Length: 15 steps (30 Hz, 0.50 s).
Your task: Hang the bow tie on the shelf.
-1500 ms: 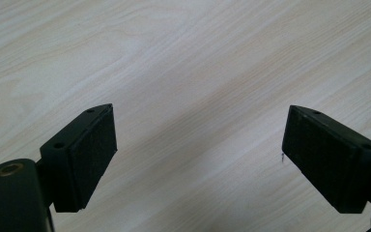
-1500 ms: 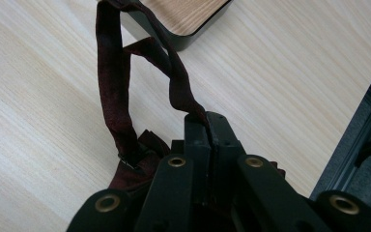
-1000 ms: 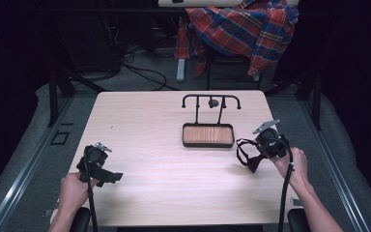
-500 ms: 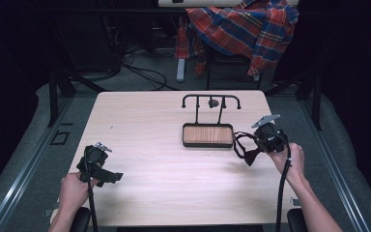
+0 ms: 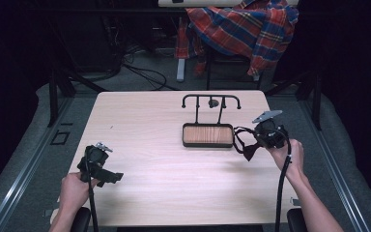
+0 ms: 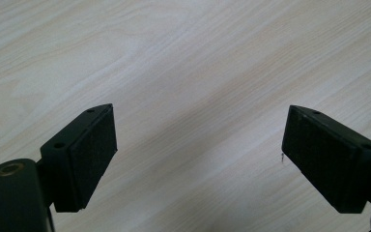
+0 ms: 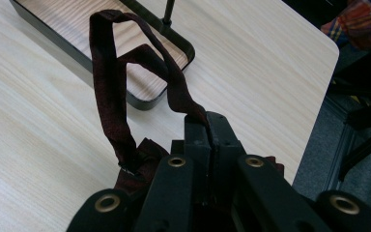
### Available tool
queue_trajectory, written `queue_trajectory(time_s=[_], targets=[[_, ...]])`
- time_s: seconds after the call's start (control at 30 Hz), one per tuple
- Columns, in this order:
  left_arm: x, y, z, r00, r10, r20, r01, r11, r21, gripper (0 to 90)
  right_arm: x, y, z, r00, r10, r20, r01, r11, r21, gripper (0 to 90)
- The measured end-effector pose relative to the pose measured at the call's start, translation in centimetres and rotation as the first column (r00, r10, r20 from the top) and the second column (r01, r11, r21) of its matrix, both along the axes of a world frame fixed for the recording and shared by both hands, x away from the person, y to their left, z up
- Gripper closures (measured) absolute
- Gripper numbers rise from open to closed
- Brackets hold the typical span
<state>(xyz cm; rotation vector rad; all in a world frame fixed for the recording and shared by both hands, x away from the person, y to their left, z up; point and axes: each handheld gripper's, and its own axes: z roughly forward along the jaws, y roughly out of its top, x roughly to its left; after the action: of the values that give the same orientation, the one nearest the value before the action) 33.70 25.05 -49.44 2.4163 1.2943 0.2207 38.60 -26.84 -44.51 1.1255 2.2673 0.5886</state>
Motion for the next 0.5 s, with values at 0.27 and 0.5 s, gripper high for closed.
queue_trajectory(time_s=[0.27, 0.5], targets=[[0.0, 0.0, 0.0, 1.0, 0.001, -0.001, -0.001, 1.0, 0.001, 12.6, 0.3, 0.3, 0.6, 0.9997, 0.013, 0.02, -0.013, 1.0, 0.008, 88.5], [-0.1, 0.0, 0.0, 1.0, 0.0, -0.001, 0.0, 1.0, 0.001, 12.6, 0.6, 0.6, 1.4, 0.9984, 0.013, 0.056, -0.015, 0.999, 0.03, 88.5]])
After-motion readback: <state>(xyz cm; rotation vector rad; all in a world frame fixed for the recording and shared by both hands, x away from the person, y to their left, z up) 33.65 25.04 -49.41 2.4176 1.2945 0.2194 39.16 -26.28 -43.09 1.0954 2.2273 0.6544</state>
